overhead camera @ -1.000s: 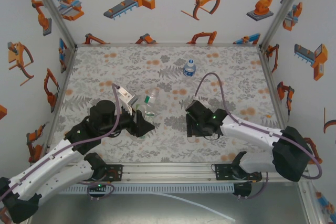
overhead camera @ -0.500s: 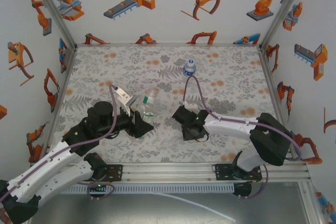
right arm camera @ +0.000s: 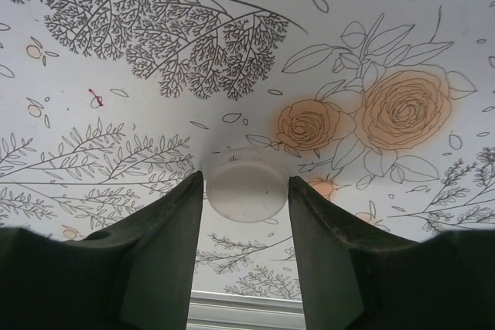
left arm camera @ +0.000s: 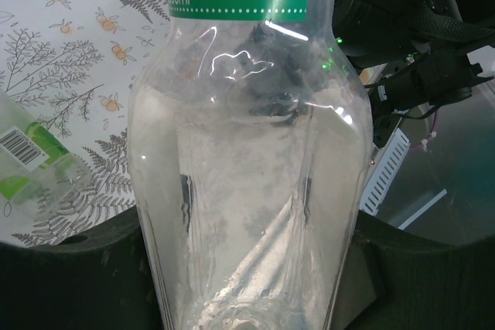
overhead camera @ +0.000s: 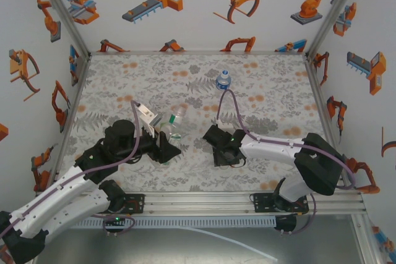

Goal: Screw on the bottle caps

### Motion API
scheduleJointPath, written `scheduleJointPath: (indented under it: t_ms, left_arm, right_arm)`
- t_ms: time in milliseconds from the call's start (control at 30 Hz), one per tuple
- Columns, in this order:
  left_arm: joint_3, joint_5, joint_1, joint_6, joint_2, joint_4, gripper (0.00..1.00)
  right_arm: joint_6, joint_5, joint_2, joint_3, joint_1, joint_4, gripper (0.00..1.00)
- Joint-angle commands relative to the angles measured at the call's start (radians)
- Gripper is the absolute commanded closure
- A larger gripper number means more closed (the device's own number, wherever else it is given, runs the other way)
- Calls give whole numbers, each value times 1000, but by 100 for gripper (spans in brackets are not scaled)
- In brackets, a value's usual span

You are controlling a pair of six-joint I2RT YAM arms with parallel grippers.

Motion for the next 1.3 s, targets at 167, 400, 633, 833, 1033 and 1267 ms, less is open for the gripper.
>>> scheduleJointPath:
  t_ms: [167, 400, 633, 833, 1033, 1267]
  left_arm:
    - [-8, 0, 2, 4, -3, 14, 100]
    - [-8, 0, 1, 1, 3, 19, 100]
    - [-4, 4, 1, 1, 14, 24, 100]
    - [-3, 7, 1, 0, 17, 28, 100]
    - [-4, 8, 1, 1, 18, 25, 100]
    - [10, 13, 0, 47, 20, -11, 100]
  right_arm:
    - [38, -7, 0, 18, 10, 0, 53]
    - [37, -4, -9, 22, 11, -10, 52]
    - [40, -5, -20, 23, 12, -17, 52]
    - [38, -2, -23, 17, 13, -10, 56]
    - [34, 2, -30, 17, 13, -8, 62]
    - [-34, 27, -129, -2, 13, 27, 68]
